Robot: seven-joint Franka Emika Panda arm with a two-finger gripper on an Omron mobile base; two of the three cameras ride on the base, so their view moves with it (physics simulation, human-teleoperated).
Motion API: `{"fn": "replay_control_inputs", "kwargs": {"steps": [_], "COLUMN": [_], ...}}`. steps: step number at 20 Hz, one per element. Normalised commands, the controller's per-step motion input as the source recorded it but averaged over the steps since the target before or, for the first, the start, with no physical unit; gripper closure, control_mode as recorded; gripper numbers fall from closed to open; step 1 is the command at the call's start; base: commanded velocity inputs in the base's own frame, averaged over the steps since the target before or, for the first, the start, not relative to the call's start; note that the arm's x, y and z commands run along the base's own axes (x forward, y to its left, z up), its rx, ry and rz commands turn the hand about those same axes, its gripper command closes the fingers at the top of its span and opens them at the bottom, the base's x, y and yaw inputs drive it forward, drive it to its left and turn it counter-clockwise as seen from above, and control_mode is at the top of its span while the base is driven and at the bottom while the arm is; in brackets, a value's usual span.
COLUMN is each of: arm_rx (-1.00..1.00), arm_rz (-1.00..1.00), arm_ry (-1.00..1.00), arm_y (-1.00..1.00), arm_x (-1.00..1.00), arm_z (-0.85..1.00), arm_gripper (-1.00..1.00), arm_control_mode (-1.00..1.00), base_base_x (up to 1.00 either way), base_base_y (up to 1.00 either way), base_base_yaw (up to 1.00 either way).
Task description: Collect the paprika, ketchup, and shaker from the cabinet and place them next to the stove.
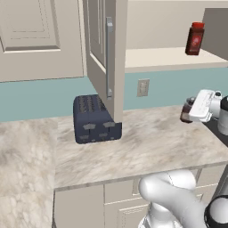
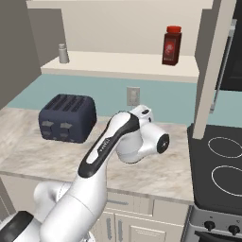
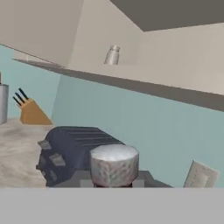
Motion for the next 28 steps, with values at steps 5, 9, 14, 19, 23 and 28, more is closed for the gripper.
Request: {"fn": "replay_control_inputs", "kwargs": {"steps": [5, 9, 14, 19, 23, 28], "arm_rx": [0.01, 0.01, 0.00, 0.00, 0.00, 0.02], "arm_rz": [0.00, 0.00, 0.00, 0.00, 0.00, 0.00], "arm_ry": [0.00, 0.00, 0.00, 0.00, 0.00, 0.00], "arm_y": [-0.56, -0.59, -0.64, -0.39, -0.20, -0.31], "arm_x": [0.80, 0.78, 0.65, 0.42, 0.34, 0.37], "arm_z": [-0.42, -0.37, -0.29, -0.41, -0.45, -0.22], "arm_gripper": [1.00, 1.00, 1.00, 1.00, 1.00, 1.00], "arm_control_mode": [-1.00, -1.00, -1.00, -1.00, -1.00, -1.00], "base_base_x": [0.00, 0.00, 0.00, 0.00, 0.00, 0.00], "base_base_y": [0.00, 0.00, 0.00, 0.00, 0.00, 0.00], "base_base_yaw": [0.00, 0.00, 0.00, 0.00, 0.00, 0.00]}}
